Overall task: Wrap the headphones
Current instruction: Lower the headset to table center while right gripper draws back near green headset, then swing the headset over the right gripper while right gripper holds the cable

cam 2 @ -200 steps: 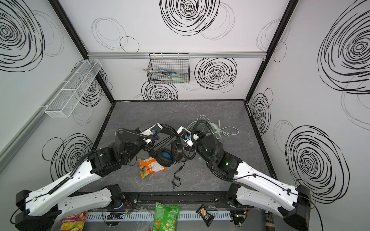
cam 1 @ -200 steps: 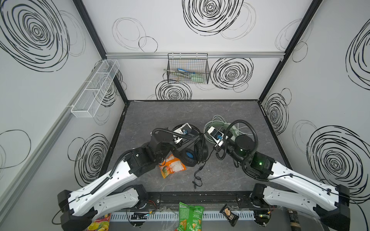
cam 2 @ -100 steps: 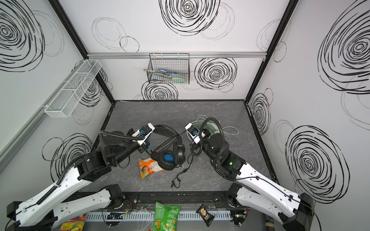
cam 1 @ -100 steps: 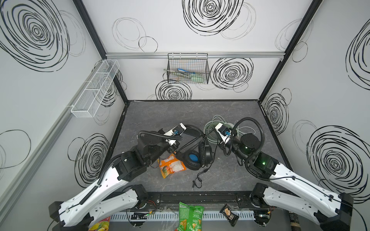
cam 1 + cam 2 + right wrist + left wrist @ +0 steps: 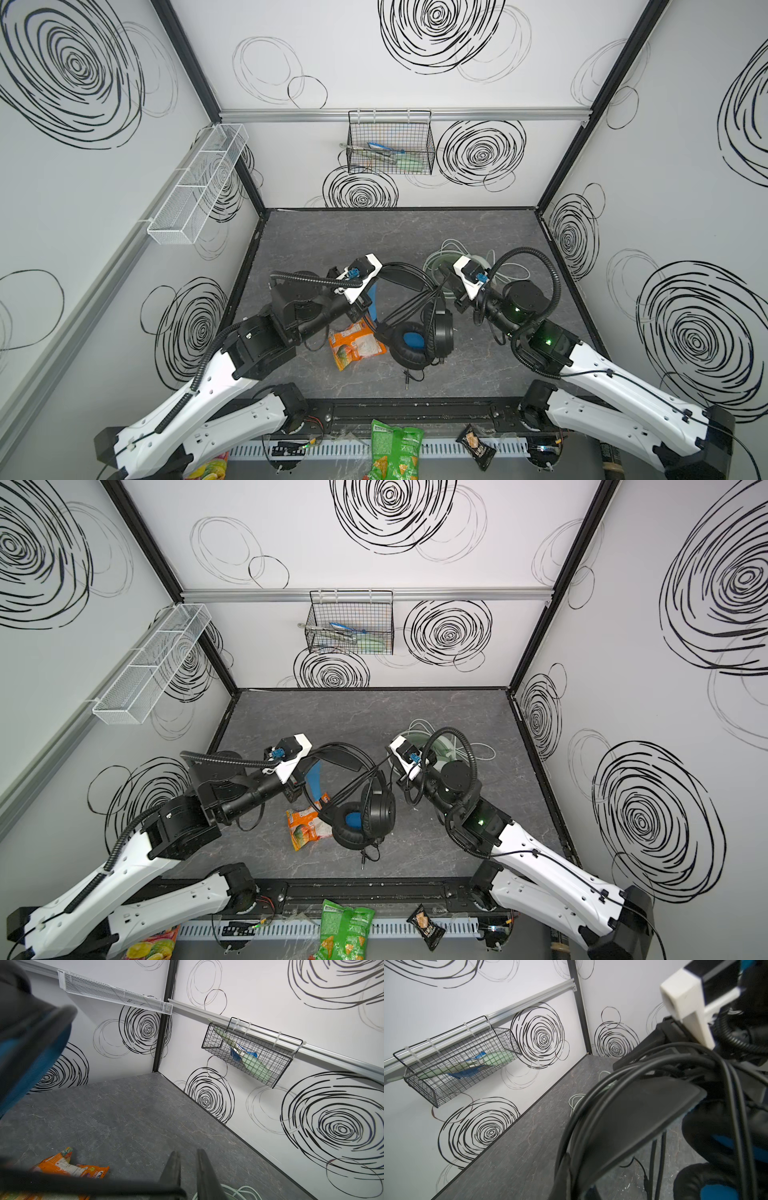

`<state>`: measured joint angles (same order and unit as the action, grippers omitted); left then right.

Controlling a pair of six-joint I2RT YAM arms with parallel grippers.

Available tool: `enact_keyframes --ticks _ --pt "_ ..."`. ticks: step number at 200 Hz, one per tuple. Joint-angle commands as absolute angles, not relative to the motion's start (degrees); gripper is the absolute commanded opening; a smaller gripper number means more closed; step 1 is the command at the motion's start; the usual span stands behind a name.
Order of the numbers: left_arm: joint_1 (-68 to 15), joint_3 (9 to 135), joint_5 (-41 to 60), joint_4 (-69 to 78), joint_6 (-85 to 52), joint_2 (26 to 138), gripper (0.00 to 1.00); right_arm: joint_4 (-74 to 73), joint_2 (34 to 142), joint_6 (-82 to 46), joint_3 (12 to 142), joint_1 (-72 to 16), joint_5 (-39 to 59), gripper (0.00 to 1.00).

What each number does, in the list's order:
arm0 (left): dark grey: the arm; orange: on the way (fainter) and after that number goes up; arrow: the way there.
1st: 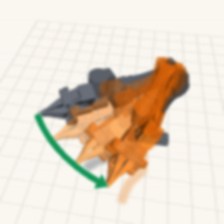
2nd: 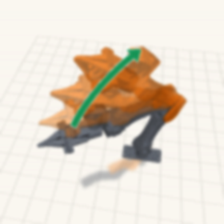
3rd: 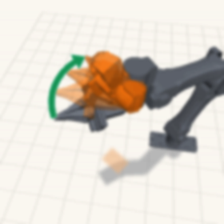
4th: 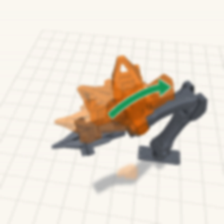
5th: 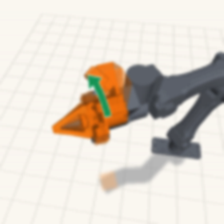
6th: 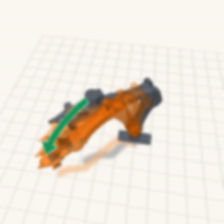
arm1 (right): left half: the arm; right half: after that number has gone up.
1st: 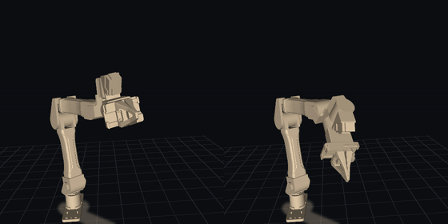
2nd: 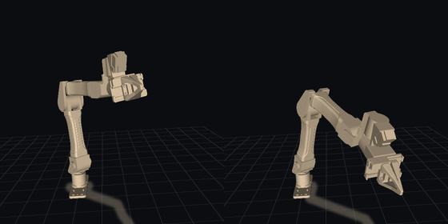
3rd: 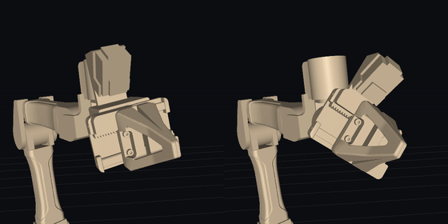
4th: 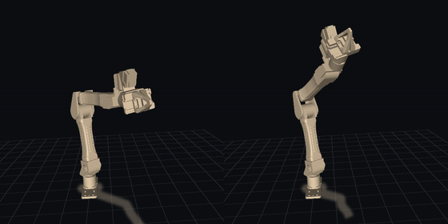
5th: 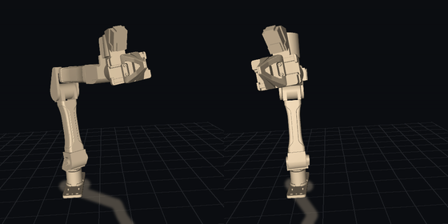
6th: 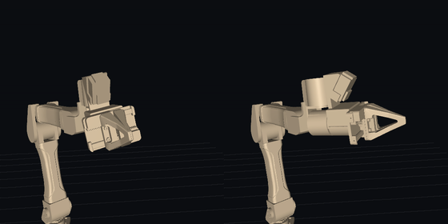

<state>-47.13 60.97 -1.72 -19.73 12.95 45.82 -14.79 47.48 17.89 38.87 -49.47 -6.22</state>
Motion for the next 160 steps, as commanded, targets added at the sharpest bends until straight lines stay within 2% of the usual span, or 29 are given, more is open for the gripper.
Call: enact_keyframes --ticks 1,100,160 --pt "-46.84 65.49 2.73 -10.27 6.98 44.47 0.0 -19.5 46.43 16.06 37.73 -49.13 -3.87 0.2" --pt "-46.42 71.3 7.47 -1.97 -4.15 47.22 0.0 -29.62 46.92 6.09 32.38 -49.13 1.54 0.2" --pt "-45.61 73.71 12.01 2.74 -11.54 48.42 0.0 -30.03 49.36 4.24 33.31 -49.05 0.72 0.11"
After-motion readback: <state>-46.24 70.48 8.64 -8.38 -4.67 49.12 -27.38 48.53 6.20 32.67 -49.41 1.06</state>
